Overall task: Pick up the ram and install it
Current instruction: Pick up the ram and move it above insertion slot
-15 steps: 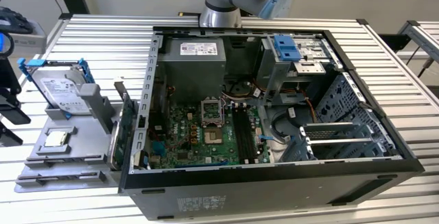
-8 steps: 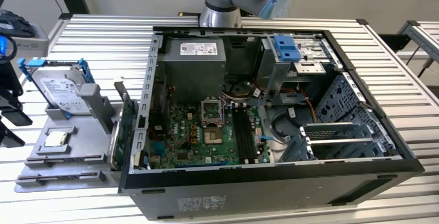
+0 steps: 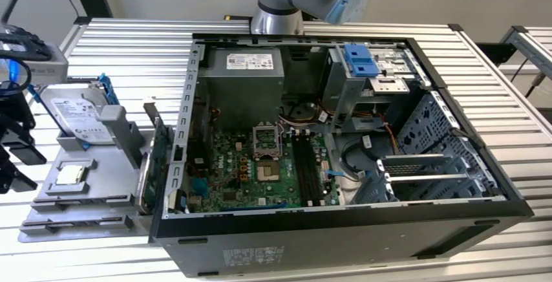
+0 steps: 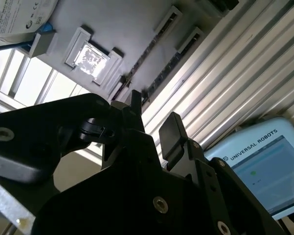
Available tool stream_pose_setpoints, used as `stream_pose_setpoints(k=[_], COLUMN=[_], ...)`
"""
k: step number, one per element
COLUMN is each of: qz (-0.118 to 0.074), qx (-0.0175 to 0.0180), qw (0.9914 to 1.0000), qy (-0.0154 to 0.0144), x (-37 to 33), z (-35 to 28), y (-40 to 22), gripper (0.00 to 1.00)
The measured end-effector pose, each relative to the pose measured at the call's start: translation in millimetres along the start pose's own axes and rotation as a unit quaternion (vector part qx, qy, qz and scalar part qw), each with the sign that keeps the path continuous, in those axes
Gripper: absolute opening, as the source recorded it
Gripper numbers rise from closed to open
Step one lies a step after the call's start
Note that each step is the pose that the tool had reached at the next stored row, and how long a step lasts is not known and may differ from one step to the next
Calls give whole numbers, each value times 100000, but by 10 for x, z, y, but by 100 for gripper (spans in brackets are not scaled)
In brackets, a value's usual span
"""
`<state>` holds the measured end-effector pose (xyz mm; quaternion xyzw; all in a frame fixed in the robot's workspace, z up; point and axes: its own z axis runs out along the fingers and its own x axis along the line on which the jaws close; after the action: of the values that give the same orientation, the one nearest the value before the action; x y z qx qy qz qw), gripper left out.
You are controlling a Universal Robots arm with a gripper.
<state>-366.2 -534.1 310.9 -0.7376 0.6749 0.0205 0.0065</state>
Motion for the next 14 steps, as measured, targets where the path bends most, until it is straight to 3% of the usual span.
stream_pose_setpoints(k=[14], qz=[0], qx=[0], qw=[100000], qy=[2], x=[15], z=[255], y=[15], gripper=[100])
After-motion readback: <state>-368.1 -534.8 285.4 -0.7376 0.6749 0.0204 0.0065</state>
